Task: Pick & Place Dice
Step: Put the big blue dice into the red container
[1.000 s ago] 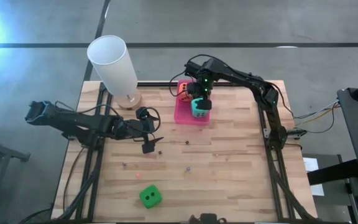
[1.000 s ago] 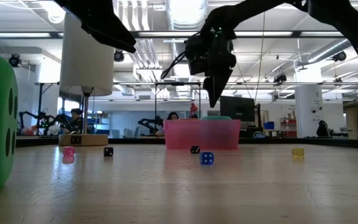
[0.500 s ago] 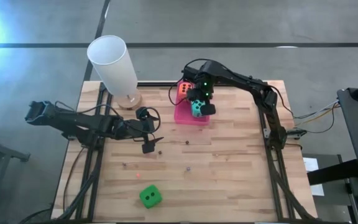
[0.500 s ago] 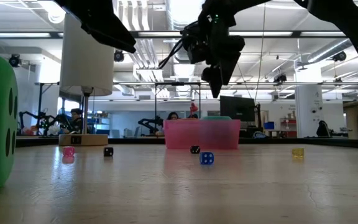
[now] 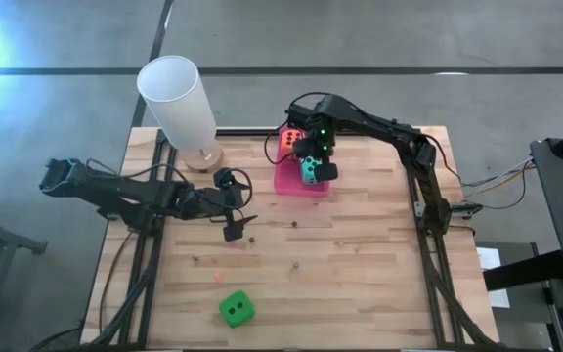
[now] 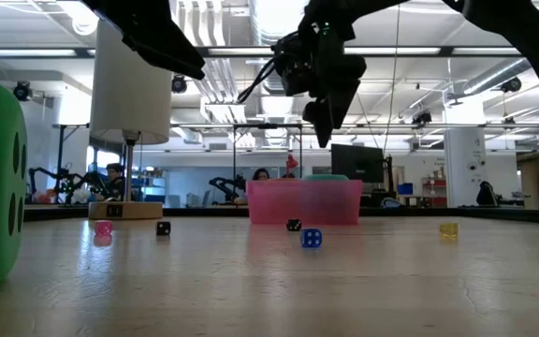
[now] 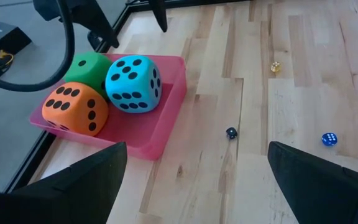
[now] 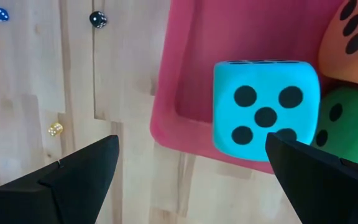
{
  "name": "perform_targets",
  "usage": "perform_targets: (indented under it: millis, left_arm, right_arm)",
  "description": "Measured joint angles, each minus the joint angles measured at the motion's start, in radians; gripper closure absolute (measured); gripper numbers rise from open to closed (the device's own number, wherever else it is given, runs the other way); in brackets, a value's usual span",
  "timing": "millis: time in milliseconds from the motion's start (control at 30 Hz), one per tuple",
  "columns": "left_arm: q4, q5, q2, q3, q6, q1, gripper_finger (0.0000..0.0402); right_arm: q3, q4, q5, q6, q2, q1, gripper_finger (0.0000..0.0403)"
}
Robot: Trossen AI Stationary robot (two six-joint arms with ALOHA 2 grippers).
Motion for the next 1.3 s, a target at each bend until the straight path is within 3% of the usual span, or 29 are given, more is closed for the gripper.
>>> perform_targets:
  millis: [367,667,1133,1300]
  left_arm:
    - [0.000,0.000,0.000,0.000,0.003,0.000,0.0010]
    - [-0.023,0.000,0.000,0.000,-0.001,0.000,0.0011]
    - [-0.024,0.000,0.000,0.000,-0.008,0.000,0.0011]
    - [-0.024,0.000,0.000,0.000,-0.007,0.000,0.0008]
  right_arm:
    - [0.000,0.098,-0.007,0.013,0.000,0.000,0.0003]
    - [-0.033,0.091,-0.196,-0.039,0.000,0.027,0.0003]
    - [-0.176,0.277,-0.179,-0.114,0.003,0.028,0.0003]
    - [-0.193,0.312,-0.088,-0.125,0.003,0.026,0.0003]
